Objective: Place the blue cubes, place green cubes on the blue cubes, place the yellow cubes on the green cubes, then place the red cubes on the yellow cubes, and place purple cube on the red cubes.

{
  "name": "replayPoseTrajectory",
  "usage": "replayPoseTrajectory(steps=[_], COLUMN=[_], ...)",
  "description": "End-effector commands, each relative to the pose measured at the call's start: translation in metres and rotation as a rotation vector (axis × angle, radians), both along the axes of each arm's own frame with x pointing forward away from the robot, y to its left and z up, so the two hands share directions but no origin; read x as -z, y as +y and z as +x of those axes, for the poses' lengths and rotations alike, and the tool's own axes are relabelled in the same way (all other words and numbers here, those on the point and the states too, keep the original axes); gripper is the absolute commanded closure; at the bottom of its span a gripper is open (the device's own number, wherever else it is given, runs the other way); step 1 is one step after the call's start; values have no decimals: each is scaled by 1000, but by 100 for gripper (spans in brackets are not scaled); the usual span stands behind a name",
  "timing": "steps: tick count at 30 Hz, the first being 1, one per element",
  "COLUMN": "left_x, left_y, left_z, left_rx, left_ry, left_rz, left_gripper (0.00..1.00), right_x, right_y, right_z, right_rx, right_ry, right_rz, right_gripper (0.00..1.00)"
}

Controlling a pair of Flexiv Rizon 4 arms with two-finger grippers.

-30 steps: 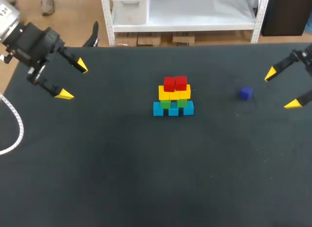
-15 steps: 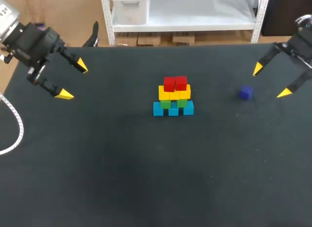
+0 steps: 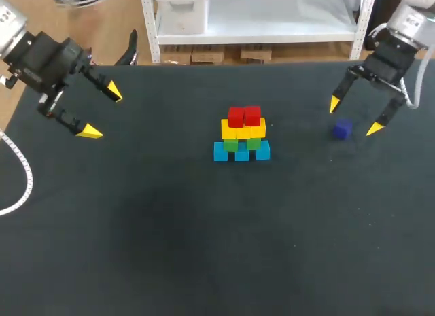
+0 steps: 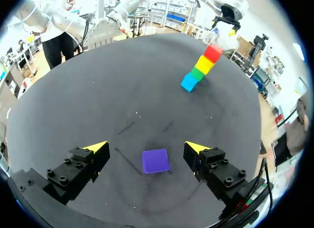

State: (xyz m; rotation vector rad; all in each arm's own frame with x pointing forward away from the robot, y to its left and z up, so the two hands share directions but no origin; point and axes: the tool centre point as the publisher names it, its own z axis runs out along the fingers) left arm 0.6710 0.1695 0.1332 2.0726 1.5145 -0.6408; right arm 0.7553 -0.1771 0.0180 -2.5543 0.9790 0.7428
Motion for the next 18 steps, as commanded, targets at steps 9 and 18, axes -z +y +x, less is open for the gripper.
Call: replayPoseTrajectory(steps=[9, 18], left_x=[1, 1], left_y=[1, 1], left_z=[0, 0], left_rx=[2, 2], left_ry=[-3, -3], left_rz=[-2, -2], left_gripper=[0, 0], right_x=[12, 17], right_y=[-4, -3], right_z=[10, 9], right_rx=[-41, -42], right_ry=[48, 45], right_rz=[-90, -113], right_gripper=[0, 46])
